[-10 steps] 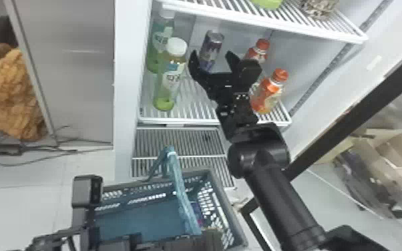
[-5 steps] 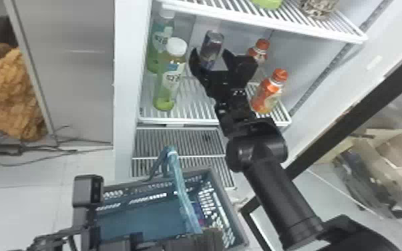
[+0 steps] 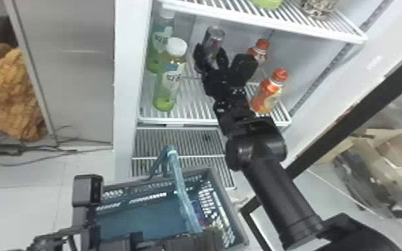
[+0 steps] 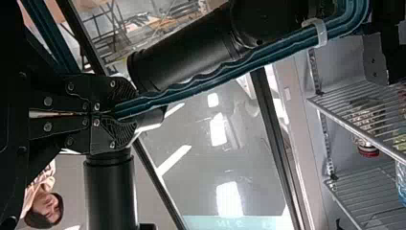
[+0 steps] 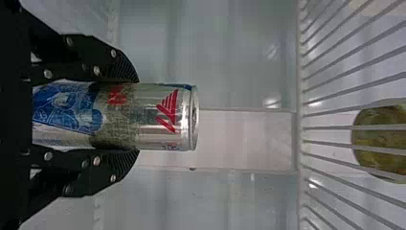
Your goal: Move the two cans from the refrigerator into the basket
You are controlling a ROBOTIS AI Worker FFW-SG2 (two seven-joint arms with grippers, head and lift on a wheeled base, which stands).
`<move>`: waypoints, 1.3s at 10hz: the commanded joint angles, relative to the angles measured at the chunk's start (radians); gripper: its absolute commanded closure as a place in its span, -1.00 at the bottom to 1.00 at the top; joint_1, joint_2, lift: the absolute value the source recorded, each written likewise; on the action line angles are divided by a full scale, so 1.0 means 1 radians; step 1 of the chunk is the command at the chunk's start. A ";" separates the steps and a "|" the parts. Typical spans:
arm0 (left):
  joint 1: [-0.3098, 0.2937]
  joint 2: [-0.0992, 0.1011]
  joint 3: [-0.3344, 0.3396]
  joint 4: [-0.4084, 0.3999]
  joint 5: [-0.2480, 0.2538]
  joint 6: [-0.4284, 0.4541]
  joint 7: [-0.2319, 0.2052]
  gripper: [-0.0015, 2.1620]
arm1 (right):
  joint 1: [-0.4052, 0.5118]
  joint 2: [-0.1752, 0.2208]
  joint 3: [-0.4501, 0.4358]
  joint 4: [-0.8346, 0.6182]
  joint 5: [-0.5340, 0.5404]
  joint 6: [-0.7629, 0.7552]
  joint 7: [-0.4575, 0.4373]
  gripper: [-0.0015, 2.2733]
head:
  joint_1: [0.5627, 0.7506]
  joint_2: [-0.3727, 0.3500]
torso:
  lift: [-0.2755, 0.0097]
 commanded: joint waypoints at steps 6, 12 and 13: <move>0.012 -0.002 0.011 0.000 0.002 0.002 -0.002 0.07 | 0.110 -0.001 -0.076 -0.187 -0.027 0.003 0.051 -0.14 | 0.41 -0.94 | -1.00; 0.020 -0.003 0.019 0.000 -0.002 0.002 -0.003 0.07 | 0.368 0.000 -0.261 -0.526 0.007 0.165 0.110 -0.16 | 0.41 -0.94 | -1.00; 0.020 -0.003 0.019 0.000 -0.004 0.002 -0.003 0.07 | 0.395 0.002 -0.287 -0.563 0.007 0.189 0.126 -0.16 | 0.41 -0.94 | -1.00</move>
